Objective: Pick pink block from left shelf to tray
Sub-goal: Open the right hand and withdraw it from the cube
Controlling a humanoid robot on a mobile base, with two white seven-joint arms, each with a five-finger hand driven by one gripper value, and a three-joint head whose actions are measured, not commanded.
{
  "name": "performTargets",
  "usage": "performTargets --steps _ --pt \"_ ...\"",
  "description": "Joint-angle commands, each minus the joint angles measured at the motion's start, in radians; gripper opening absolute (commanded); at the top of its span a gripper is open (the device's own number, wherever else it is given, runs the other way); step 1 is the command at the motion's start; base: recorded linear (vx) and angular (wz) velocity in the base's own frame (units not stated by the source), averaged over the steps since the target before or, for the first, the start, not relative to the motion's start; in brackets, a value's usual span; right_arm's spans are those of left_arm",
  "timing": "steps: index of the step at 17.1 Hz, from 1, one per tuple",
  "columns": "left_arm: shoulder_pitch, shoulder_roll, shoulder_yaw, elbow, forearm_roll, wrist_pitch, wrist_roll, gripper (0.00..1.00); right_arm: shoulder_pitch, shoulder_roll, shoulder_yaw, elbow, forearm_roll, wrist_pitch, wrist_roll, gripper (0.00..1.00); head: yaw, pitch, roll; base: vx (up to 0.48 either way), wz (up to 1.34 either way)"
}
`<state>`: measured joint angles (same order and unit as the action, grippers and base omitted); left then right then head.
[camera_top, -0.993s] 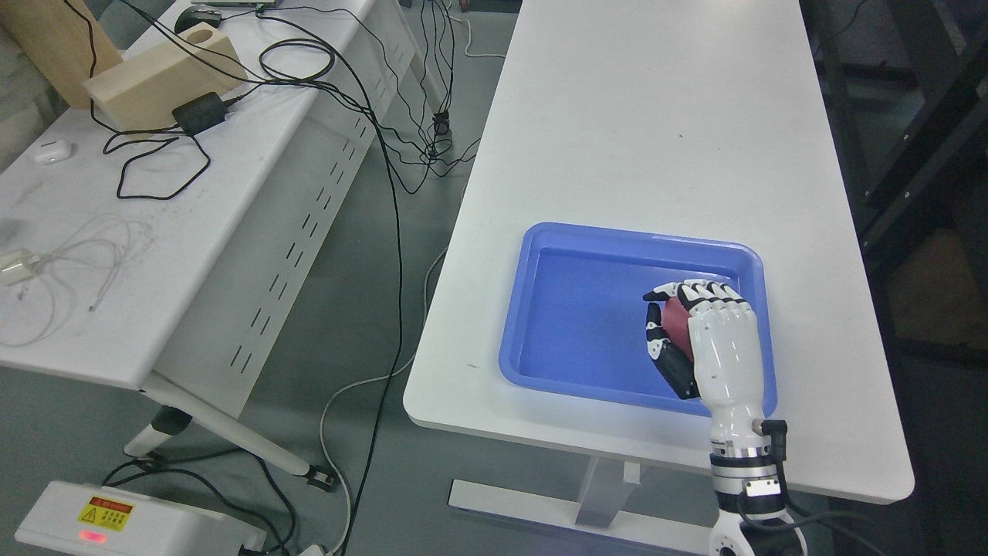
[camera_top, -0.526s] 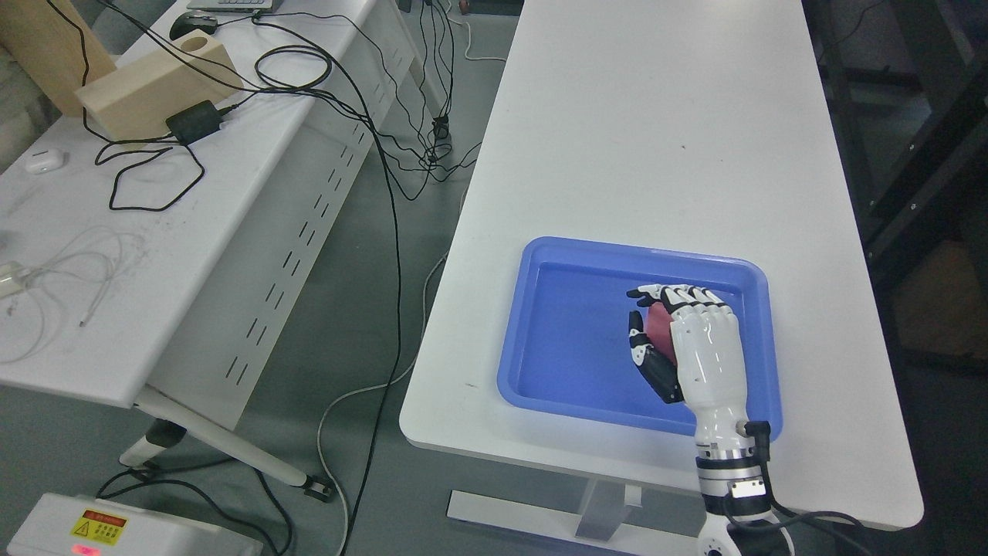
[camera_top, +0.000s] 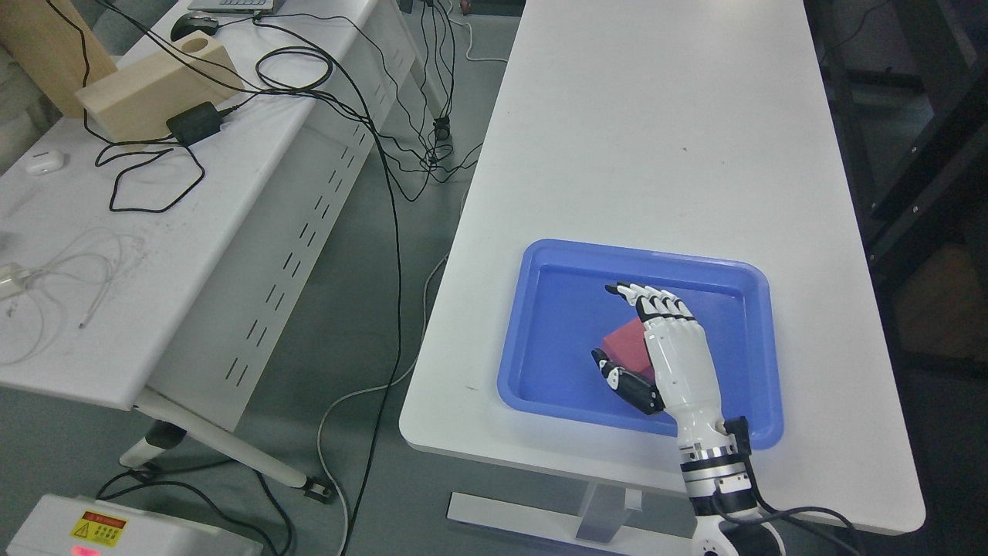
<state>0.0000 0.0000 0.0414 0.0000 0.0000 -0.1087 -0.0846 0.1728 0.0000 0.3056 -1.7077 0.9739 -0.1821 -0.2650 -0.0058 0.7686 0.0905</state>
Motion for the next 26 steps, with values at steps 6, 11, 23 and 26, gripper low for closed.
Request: performTargets --steps 6,11,23,26 --pt "-0.023 0.017 0.000 -0.017 -0.002 0.000 0.000 1.00 0.005 -0.017 -0.109 0.002 -0.602 -0.065 0.003 0.99 0.0000 0.000 0.000 0.000 0.00" --pt "-0.023 0.017 0.000 -0.017 -0.002 0.000 0.000 1.00 0.016 -0.017 -0.134 0.002 -0.695 -0.059 -0.008 1.00 0.0000 0.000 0.000 0.001 0.00" --pt "-0.023 0.017 0.000 -0.017 -0.002 0.000 0.000 1.00 0.011 -0.017 -0.183 -0.001 -0.779 0.001 -0.066 1.00 0.0000 0.000 0.000 -0.022 0.00" --pt "-0.023 0.017 0.000 -0.017 -0.002 0.000 0.000 1.00 0.011 -0.017 -0.183 -0.003 -0.781 0.003 0.018 1.00 0.0000 0.000 0.000 -0.112 -0.03"
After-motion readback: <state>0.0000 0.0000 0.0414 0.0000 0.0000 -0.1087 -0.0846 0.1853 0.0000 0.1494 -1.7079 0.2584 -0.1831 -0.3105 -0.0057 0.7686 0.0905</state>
